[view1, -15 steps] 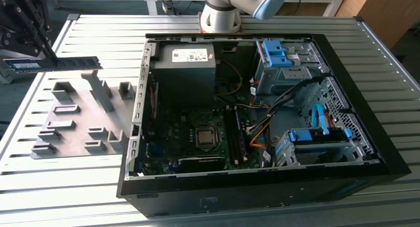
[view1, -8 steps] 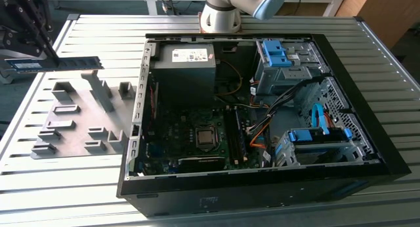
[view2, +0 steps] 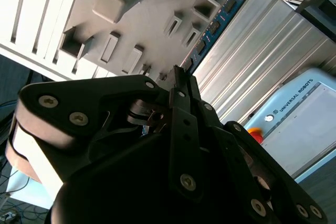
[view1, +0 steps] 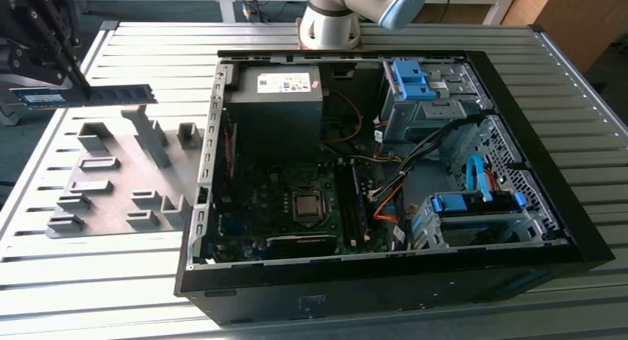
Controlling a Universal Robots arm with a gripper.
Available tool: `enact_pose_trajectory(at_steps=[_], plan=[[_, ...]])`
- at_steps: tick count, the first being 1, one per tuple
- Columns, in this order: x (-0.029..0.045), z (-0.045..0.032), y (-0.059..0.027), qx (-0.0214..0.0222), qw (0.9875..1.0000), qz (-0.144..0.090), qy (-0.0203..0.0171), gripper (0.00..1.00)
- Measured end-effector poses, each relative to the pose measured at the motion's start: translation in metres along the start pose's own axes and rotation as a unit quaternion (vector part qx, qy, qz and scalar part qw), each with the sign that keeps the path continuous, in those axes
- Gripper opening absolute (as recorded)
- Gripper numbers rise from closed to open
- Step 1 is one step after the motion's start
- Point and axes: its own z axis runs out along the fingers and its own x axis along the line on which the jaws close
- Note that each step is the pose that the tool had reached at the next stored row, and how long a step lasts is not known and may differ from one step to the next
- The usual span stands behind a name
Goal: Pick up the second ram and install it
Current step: 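Pick up the second ram and move it above second insertion slot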
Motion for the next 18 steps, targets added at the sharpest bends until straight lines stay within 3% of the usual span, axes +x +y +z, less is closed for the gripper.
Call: enact_pose_trajectory(at_steps=[18], plan=[[0.0001,-0.0002,-0.0056,0.0,1.0,0.0,0.0,0.14]])
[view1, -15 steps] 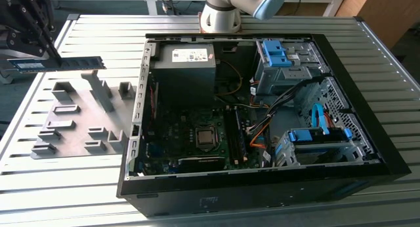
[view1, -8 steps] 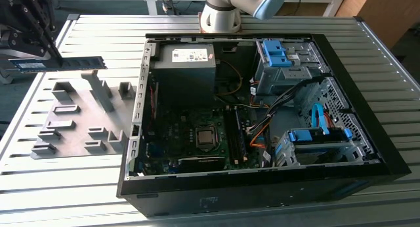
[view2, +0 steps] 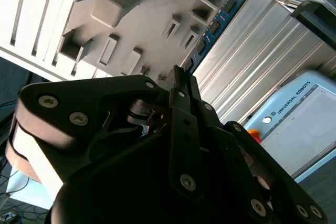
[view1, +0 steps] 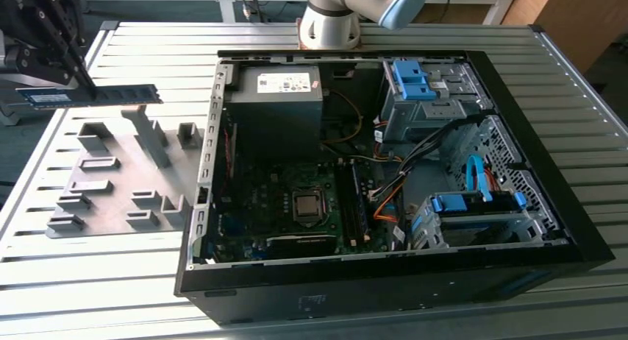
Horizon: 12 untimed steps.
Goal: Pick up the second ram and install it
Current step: 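Pick up the second ram and move it above second insertion slot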
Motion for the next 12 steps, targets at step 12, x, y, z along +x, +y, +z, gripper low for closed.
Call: enact_pose_trajectory(at_steps=[12], plan=[[0.0001,-0.0001,-0.0033,0.0,1.0,0.0,0.0,0.14]])
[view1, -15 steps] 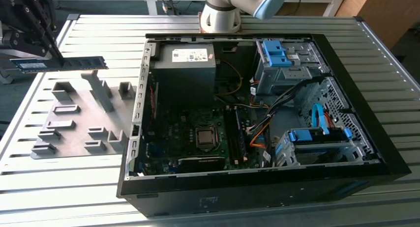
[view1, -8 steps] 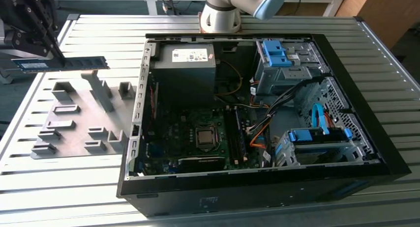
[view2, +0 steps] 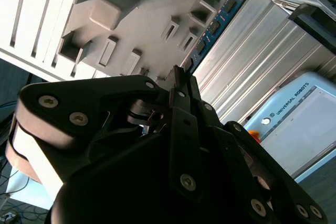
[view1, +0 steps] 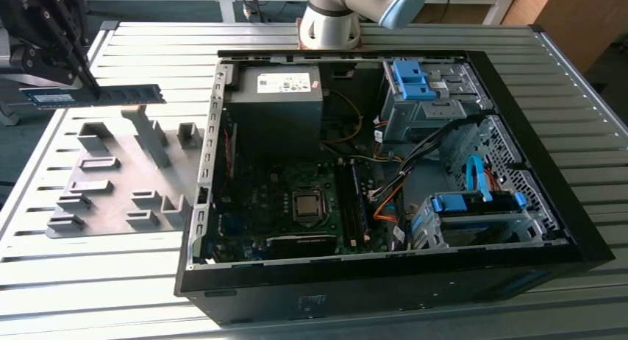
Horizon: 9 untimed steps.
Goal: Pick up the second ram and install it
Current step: 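Pick up the second ram and move it above second insertion slot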
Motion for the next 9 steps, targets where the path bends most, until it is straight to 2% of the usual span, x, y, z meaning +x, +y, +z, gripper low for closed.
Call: enact_pose_trajectory(at_steps=[9], plan=[[0.0,0.0,-0.0017,0.0,1.0,0.0,0.0,0.14]])
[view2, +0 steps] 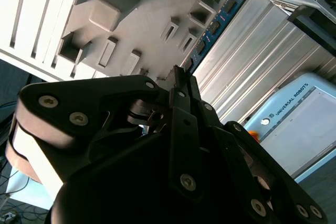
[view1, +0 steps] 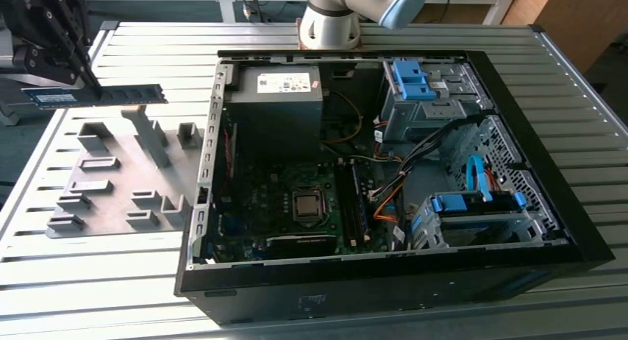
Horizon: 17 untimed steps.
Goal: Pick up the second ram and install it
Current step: 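Pick up the second ram and move it above second insertion slot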
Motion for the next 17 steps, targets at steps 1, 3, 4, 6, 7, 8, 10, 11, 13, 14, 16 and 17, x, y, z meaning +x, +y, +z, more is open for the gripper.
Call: enact_pose_trajectory(at_steps=[1,3,4,6,7,8,10,11,13,14,16,17], plan=[[0.0,0.0,-0.0004,0.0,1.0,0.0,0.0,0.14],[0.0,-0.0001,-0.001,0.0,1.0,0.0,0.0,0.14],[0.0,0.0,-0.0013,0.0,1.0,0.0,0.0,0.14],[0.0,-0.0001,-0.002,0.0,1.0,0.0,0.0,0.14],[0.0,-0.0001,-0.0021,0.0,1.0,0.0,0.0,0.14],[0.0,-0.0001,-0.0024,0.0,1.0,0.0,0.0,0.14],[0.0,-0.0001,-0.0029,0.0,1.0,0.0,0.0,0.14],[0.0,-0.0001,-0.0031,0.0,1.0,0.0,0.0,0.14],[0.0001,-0.0001,-0.0036,0.0,1.0,0.0,0.0,0.14],[0.0001,-0.0002,-0.0039,0.0,1.0,0.0,0.0,0.14],[0.0001,-0.0002,-0.0043,0.0,1.0,0.0,0.0,0.14],[0.0001,-0.0002,-0.0045,0.0,1.0,0.0,0.0,0.14]])
